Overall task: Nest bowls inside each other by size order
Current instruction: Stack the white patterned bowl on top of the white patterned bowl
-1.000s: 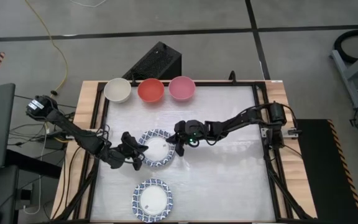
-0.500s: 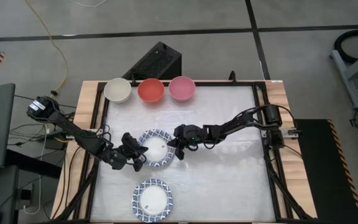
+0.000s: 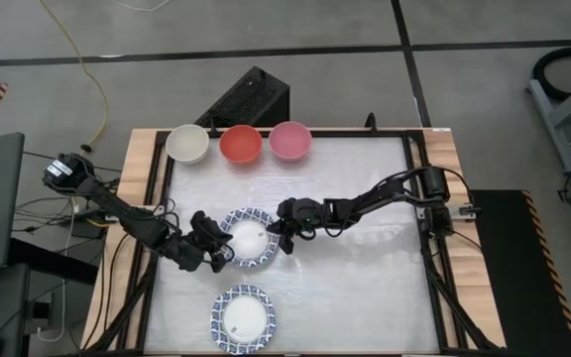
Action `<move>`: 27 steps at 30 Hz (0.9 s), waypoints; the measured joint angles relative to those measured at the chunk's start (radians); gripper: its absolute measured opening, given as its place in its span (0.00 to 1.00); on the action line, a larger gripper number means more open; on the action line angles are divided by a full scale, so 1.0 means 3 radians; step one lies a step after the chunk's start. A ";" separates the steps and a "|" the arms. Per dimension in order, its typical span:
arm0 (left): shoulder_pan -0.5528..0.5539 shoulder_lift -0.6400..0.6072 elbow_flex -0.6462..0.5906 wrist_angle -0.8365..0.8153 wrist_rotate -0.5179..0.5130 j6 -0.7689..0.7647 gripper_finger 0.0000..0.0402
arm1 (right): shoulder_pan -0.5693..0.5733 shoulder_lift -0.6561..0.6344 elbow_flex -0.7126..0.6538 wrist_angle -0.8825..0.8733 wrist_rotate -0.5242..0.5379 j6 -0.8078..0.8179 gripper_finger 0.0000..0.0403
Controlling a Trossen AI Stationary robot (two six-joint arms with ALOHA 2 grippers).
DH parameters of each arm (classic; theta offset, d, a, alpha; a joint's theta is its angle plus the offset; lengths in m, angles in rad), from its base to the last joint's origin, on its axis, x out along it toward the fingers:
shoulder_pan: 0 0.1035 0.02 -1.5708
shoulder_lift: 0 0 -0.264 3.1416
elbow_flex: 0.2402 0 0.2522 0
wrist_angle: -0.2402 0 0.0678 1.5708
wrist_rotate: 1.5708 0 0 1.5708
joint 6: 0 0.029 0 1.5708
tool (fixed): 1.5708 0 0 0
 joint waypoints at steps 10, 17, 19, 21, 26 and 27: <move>0.0000 0.0000 0.0000 -0.0125 0.0001 0.0003 0.00 | -0.0046 0.0000 0.0032 0.0059 -0.0019 -0.0001 0.03; 0.0000 0.0000 0.0000 -0.0187 0.0004 -0.0039 0.00 | -0.0095 -0.0003 0.0180 -0.0030 -0.0075 -0.0136 0.03; 0.0000 0.0000 0.0000 -0.0188 0.0040 -0.0041 0.00 | -0.0112 -0.0003 0.0214 -0.0030 -0.0119 -0.0166 0.03; 0.0000 0.0000 0.0000 -0.0171 0.0069 -0.0041 0.00 | -0.0130 -0.0029 0.0245 -0.0033 -0.0117 -0.0192 0.03; 0.0001 -0.0033 0.0000 0.0026 0.0055 0.0035 0.00 | -0.0177 -0.0266 0.0264 -0.0121 -0.0104 -0.0354 0.03; 0.0001 -0.0034 0.0003 0.0087 0.0032 0.0069 0.00 | -0.0181 -0.0326 0.0265 -0.0138 -0.0072 -0.0400 0.03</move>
